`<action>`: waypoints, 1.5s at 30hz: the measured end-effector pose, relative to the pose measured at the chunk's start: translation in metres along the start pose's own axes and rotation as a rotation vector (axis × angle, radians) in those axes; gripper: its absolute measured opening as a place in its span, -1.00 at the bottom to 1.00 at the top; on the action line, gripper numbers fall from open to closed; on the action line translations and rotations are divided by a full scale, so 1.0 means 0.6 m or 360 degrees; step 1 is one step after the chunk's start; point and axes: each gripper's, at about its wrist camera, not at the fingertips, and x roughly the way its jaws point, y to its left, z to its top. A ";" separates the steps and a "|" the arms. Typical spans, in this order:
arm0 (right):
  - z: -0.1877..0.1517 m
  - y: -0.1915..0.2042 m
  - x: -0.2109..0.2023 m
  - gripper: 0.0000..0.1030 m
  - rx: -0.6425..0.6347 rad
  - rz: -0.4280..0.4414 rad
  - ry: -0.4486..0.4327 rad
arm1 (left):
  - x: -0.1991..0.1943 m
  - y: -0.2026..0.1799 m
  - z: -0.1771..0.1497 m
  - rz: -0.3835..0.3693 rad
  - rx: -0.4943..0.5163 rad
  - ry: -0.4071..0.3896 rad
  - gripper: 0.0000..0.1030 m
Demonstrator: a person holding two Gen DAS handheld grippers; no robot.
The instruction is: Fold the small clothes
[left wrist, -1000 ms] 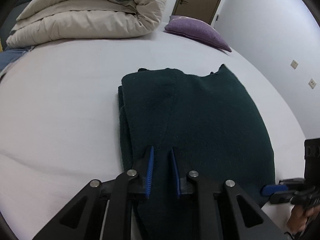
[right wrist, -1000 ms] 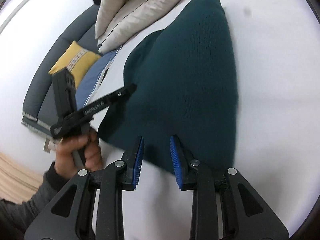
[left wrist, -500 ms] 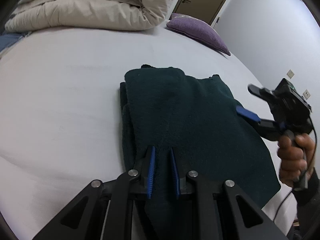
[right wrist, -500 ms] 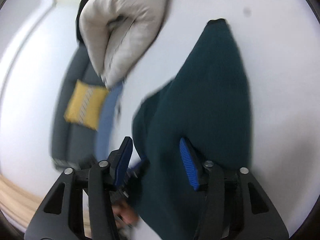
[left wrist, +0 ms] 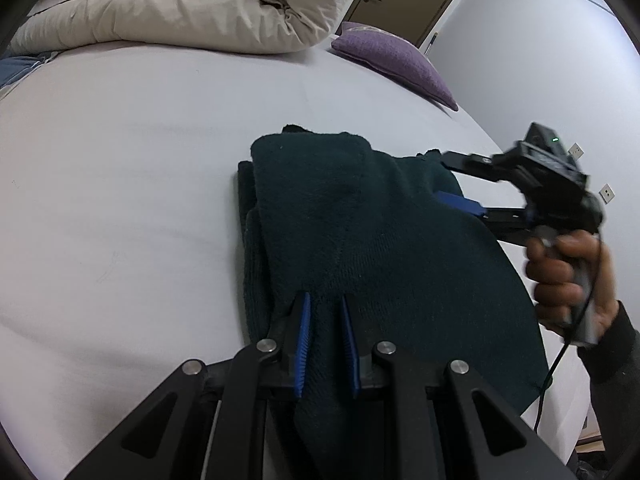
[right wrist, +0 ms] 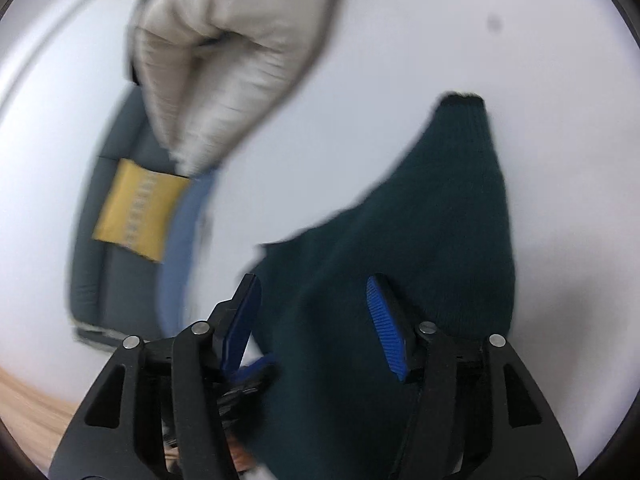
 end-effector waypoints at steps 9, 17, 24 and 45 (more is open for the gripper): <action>-0.013 -0.085 -0.091 -0.12 0.0230 -0.0122 -0.0373 | -0.016 0.048 -0.005 -0.0255 -0.0244 -0.0046 -0.64; -0.186 -0.018 -0.157 0.32 -0.0131 0.0314 -0.0222 | -0.067 0.041 -0.041 -0.0191 -0.0264 -0.0104 -0.64; -0.218 -0.003 -0.183 0.37 -0.0190 0.0180 -0.0272 | -0.122 0.047 -0.046 -0.0088 -0.0321 -0.0216 0.51; -0.167 -0.083 -0.084 0.07 0.0059 0.0044 0.0028 | 0.018 0.069 0.039 -0.0194 -0.0547 0.0275 0.28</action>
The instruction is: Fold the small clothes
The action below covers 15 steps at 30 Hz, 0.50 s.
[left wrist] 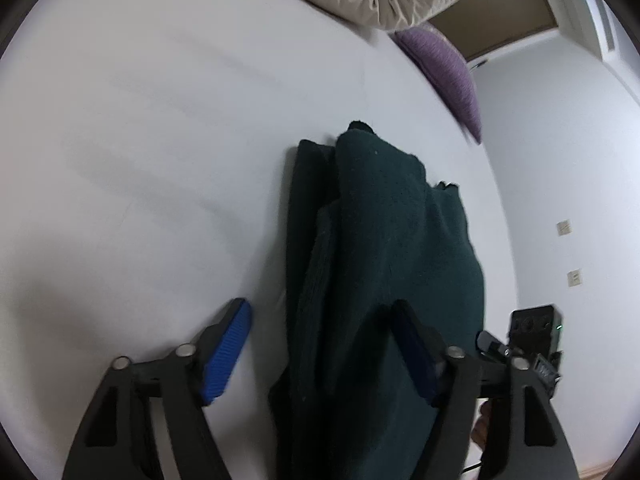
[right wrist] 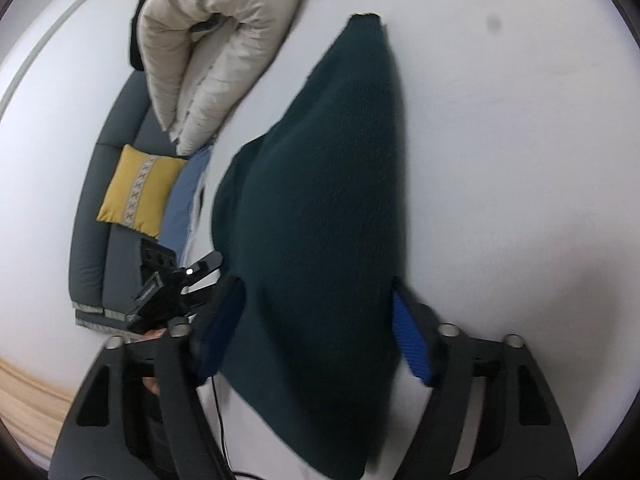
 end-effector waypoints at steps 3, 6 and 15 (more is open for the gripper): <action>0.007 -0.004 0.013 -0.03 0.0007 -0.0035 -0.0005 | 0.011 -0.010 0.004 -0.0017 0.0004 0.0035 -0.23; 0.004 0.005 0.011 -0.14 -0.0047 -0.0101 -0.0030 | 0.014 -0.020 0.002 0.0008 0.0013 0.0026 -0.35; -0.038 0.107 -0.051 -0.39 -0.0303 -0.0285 -0.0162 | -0.084 -0.101 -0.066 0.0055 0.0196 -0.0103 -0.54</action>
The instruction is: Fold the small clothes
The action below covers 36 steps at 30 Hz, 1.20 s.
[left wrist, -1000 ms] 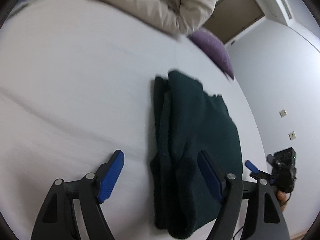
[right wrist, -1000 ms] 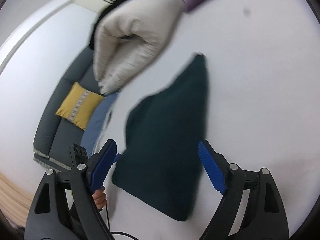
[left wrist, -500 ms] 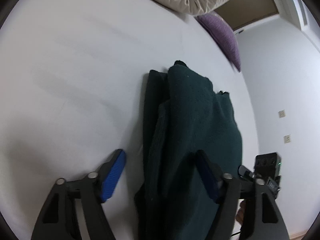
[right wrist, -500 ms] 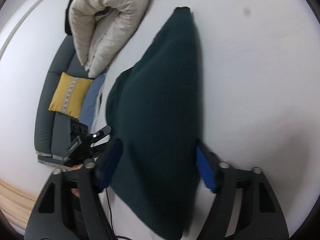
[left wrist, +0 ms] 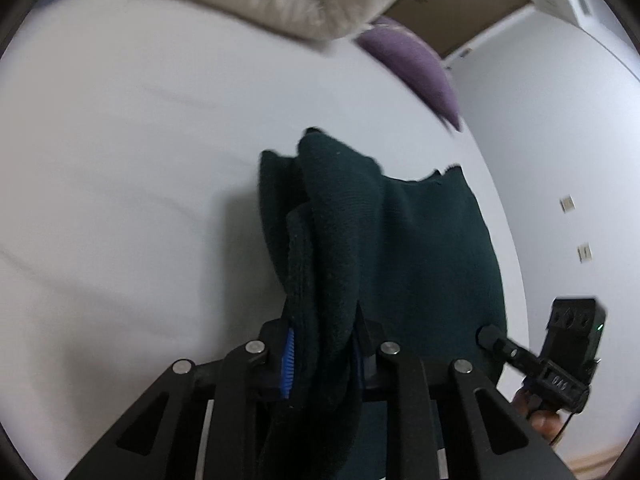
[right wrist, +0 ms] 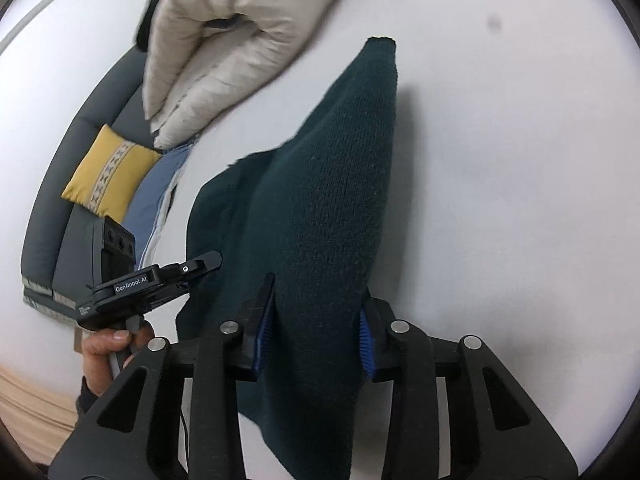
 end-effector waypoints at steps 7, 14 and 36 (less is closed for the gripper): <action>-0.091 0.091 -0.134 -0.39 -0.0184 0.0010 -0.0099 | -0.099 -0.082 -0.131 0.0003 0.0198 -0.0038 -0.54; -0.242 0.097 -0.234 -0.39 -0.0173 0.0025 -0.0109 | -0.132 -0.135 -0.268 0.0015 0.0293 0.0004 -0.54; -0.397 -0.063 -0.205 -0.06 0.0201 0.0042 -0.0078 | -0.048 -0.040 -0.369 -0.0022 0.0042 0.0071 -0.19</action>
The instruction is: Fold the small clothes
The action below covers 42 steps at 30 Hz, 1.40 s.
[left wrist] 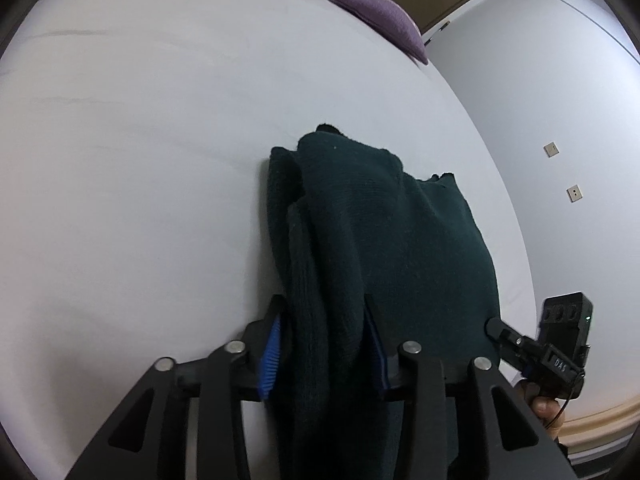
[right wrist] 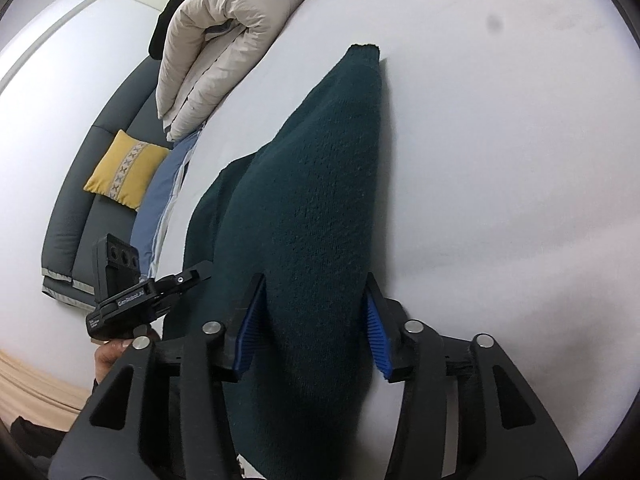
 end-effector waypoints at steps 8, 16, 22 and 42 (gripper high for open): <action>0.047 0.017 -0.058 -0.03 -0.0038 -0.0140 -0.0180 | -0.064 -0.024 -0.006 0.0136 0.0043 -0.0200 -0.18; 0.067 0.090 -0.063 -0.02 -0.0200 -0.0027 -0.0225 | -0.086 -0.108 0.051 0.0103 0.0279 -0.0341 -0.13; 0.077 0.102 -0.014 -0.02 -0.0199 -0.0011 -0.0164 | 0.018 -0.096 0.097 0.0173 0.0287 -0.0165 -0.14; -0.032 0.120 -0.040 0.03 -0.0275 0.0177 -0.0242 | 0.002 -0.084 0.024 0.0276 0.0385 -0.0270 0.01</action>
